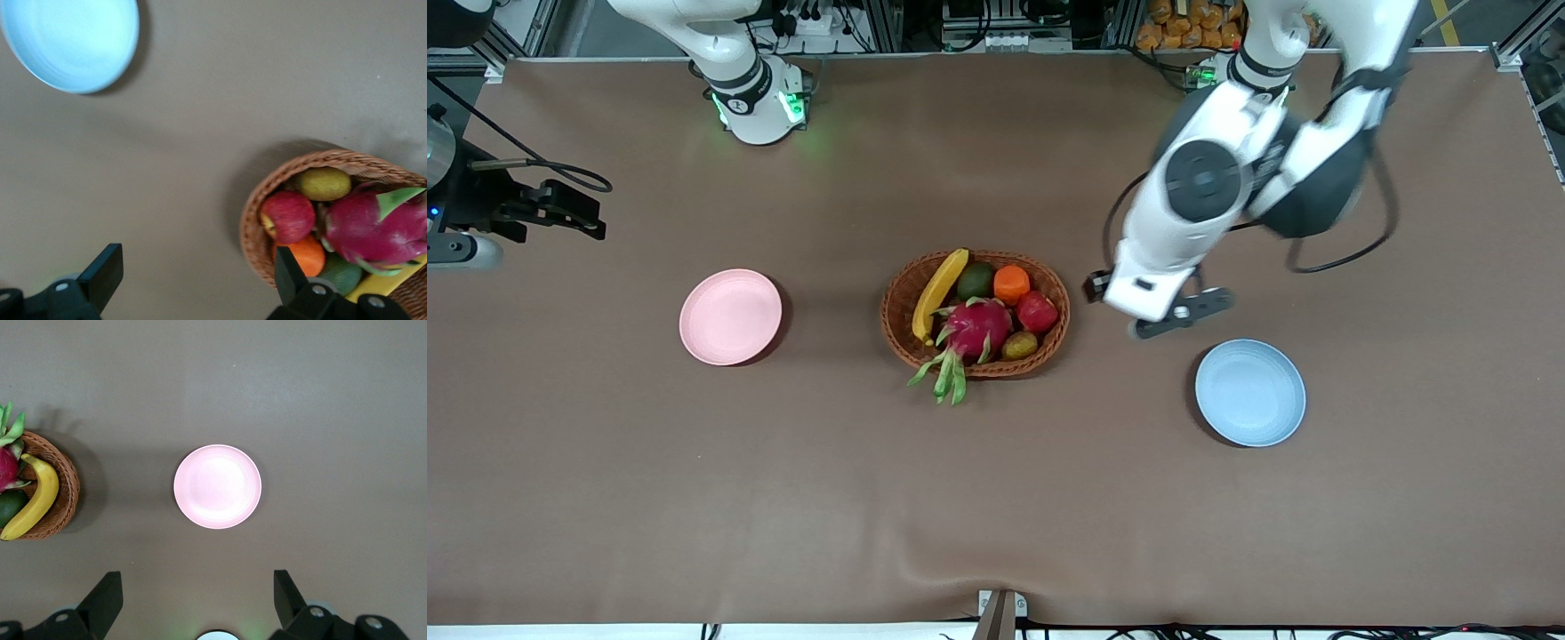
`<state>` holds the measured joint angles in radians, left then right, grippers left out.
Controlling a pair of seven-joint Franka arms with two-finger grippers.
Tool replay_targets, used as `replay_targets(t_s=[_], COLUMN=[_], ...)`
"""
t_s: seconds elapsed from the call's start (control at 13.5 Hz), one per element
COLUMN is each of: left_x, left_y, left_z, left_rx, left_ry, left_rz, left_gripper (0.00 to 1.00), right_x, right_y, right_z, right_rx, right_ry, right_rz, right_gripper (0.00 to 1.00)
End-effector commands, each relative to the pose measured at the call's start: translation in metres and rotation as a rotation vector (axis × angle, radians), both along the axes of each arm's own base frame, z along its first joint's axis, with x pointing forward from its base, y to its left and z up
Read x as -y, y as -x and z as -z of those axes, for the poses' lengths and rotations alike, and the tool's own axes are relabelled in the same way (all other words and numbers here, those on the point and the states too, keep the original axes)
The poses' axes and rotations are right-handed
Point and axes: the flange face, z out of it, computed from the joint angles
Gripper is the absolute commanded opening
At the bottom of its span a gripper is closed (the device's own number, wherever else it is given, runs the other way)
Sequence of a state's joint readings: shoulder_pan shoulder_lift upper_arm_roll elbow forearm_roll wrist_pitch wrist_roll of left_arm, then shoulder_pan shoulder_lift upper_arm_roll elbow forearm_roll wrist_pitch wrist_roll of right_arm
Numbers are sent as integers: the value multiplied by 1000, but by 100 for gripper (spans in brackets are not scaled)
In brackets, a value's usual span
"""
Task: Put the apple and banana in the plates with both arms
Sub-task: 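Move the left gripper over the basket toward the red apple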
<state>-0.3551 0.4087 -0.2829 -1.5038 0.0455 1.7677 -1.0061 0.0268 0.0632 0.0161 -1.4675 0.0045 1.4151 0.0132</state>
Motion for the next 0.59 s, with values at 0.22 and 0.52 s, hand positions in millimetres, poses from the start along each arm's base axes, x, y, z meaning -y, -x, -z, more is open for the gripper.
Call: replay_targets(t_s=[0.22, 0.52], left_x=[64, 84], left_y=[23, 29], left_z=[60, 100], left_rx=[60, 53], left_ry=[-108, -111], left_rz=[13, -12], left_gripper=[100, 100], right_x=[-4, -2], right_y=[-3, -4], right_z=[5, 3], right_rx=[-15, -9], right_ry=[-6, 4], right_rz=[5, -4], right_gripper=[100, 100])
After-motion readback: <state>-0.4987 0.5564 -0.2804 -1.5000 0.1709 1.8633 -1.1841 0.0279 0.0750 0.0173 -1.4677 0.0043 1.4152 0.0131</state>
